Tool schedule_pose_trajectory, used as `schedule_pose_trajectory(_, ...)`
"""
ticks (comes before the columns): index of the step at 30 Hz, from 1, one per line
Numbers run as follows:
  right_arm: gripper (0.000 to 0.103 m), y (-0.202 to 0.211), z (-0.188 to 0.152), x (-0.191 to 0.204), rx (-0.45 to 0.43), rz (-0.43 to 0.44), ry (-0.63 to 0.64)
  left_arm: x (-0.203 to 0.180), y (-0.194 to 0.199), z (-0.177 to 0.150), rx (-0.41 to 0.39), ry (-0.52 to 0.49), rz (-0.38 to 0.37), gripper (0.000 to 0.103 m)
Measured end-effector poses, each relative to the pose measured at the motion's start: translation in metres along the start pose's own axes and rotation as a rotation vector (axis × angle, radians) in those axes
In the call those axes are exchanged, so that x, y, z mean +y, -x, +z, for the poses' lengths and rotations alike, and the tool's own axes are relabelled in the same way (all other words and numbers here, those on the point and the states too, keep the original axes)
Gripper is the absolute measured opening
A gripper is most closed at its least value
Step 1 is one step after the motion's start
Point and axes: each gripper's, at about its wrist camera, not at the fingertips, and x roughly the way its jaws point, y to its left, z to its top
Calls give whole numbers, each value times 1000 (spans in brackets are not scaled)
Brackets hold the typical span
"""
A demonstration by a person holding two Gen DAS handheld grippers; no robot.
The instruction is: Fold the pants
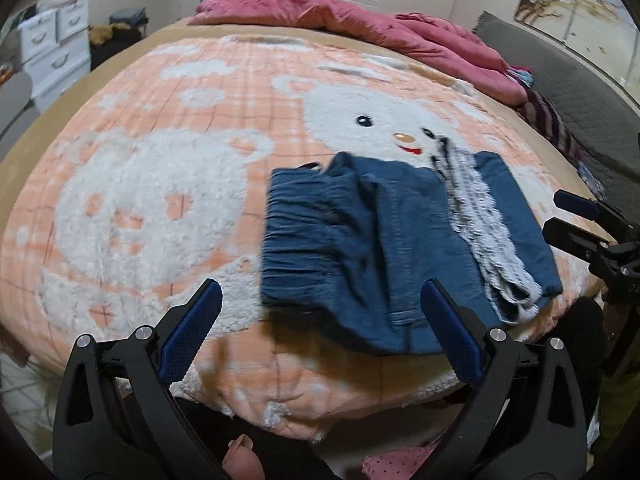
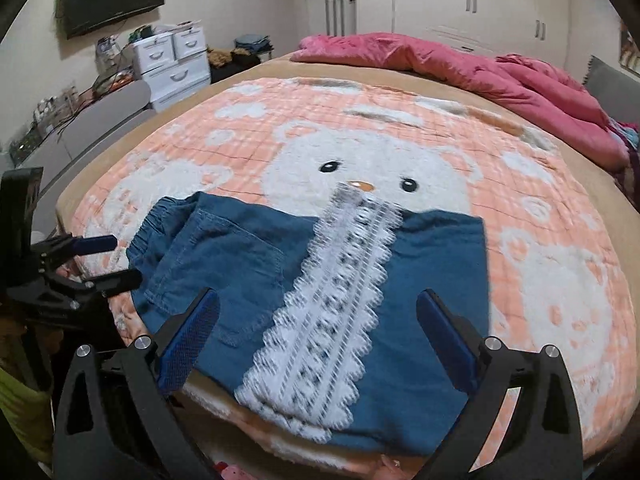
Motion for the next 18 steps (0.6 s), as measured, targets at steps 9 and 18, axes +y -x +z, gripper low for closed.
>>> schedule_pose_trajectory(9, 98, -40, 47, 31, 36, 143, 95, 16, -17, -3, 21, 113, -70, 93)
schedule_pose_trajectory(18, 98, -90, 78, 73, 141, 310, 218, 22, -29, -6, 5, 156, -98, 42)
